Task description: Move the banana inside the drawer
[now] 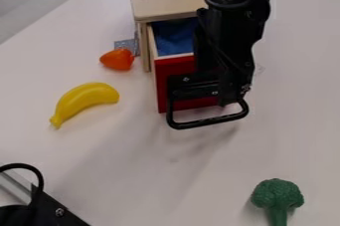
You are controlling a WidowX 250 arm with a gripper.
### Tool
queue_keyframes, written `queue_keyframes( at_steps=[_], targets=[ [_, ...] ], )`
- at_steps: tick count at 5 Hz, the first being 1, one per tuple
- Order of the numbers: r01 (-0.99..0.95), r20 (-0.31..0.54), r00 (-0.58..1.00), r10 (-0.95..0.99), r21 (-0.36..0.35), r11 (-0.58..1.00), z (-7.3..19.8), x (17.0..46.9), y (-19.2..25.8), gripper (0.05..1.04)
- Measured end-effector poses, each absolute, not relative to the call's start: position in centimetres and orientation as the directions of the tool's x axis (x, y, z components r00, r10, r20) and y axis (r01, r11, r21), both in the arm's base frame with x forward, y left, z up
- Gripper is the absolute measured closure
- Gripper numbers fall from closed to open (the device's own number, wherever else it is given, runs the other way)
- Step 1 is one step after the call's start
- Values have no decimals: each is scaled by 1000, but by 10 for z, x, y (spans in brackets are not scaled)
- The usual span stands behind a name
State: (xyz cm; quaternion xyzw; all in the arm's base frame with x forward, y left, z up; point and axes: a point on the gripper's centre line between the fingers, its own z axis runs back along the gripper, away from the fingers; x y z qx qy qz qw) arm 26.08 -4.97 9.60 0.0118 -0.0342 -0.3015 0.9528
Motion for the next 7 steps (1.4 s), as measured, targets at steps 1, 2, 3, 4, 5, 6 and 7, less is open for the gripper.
queue_keyframes(
  at_steps=[1,2,3,4,5,6,7],
  targets=[
    [574,35,817,-575,31,818,89,258,-50,84],
    [545,39,837,-546,23,838,86,257,-48,85],
    [500,56,864,-500,9,866,86,256,-44,84],
    [441,98,894,-437,-20,897,95,255,-39,84],
    [390,123,915,-384,-26,920,105,252,-33,85],
    [321,147,939,-312,-47,946,117,246,-21,84],
    [252,158,958,-241,-51,966,124,239,-2,84]
  ],
)
